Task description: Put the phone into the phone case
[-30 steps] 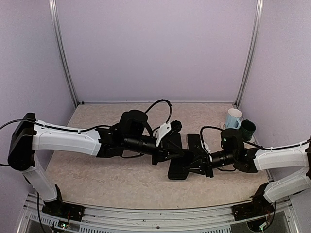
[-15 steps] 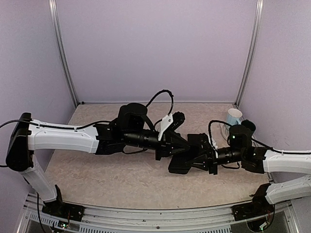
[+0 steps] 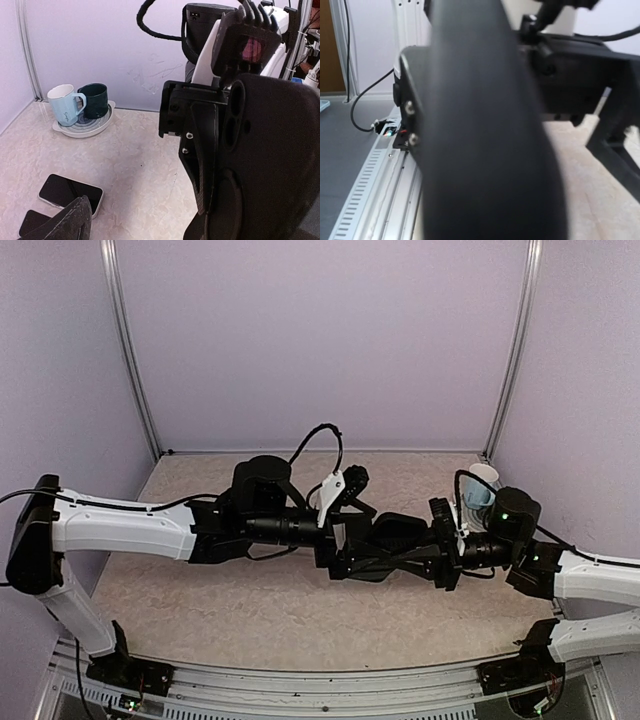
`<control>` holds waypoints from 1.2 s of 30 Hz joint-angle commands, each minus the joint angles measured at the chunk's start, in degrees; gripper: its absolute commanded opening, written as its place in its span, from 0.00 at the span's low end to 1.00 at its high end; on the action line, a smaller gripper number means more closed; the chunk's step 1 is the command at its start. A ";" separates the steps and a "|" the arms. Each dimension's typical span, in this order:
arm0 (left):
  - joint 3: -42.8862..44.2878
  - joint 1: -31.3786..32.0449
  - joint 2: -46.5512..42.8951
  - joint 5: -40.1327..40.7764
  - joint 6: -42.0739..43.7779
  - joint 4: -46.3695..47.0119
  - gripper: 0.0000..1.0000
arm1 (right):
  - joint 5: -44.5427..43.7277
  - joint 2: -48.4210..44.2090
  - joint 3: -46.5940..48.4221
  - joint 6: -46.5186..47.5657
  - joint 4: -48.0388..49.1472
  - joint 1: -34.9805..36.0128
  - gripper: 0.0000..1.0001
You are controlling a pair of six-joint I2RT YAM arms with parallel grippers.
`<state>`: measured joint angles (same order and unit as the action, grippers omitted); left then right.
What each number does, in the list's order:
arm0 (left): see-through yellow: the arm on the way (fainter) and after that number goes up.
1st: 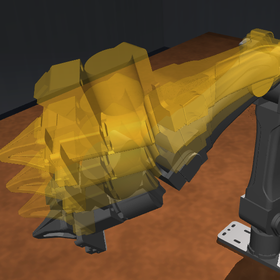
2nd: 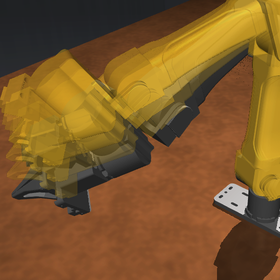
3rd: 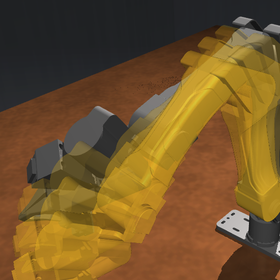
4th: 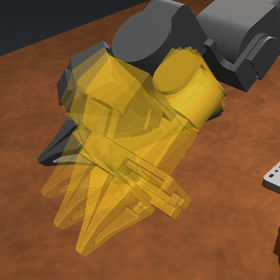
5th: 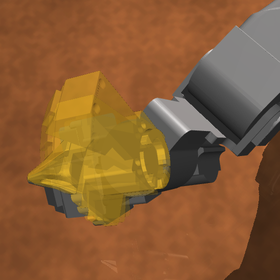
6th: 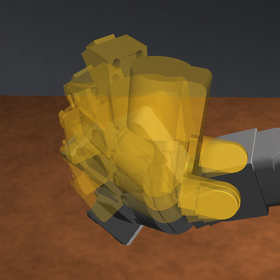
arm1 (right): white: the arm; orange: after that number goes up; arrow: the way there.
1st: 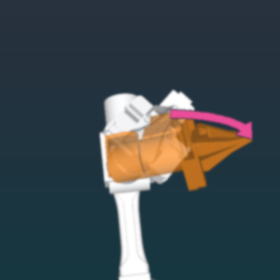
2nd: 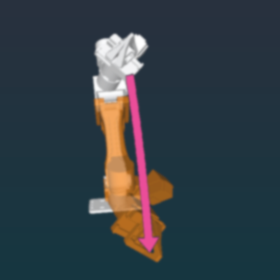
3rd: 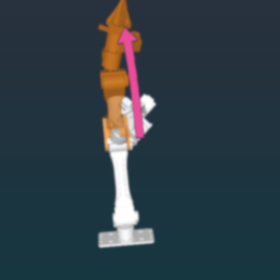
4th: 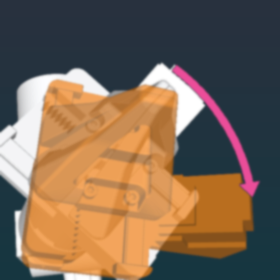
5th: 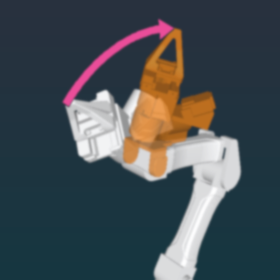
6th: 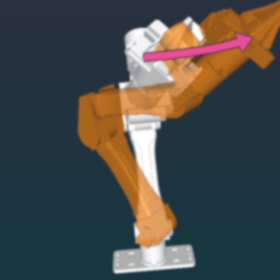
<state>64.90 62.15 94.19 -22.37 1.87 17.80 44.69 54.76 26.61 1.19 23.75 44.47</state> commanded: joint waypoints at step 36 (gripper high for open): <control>-10.67 1.09 -4.87 0.38 4.72 11.08 0.49 | 0.97 -3.25 7.83 1.25 -5.61 -0.17 0.00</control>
<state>52.12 62.54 88.95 -23.42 7.38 24.60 43.22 51.55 30.92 2.07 17.06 43.77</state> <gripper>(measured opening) 0.417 0.077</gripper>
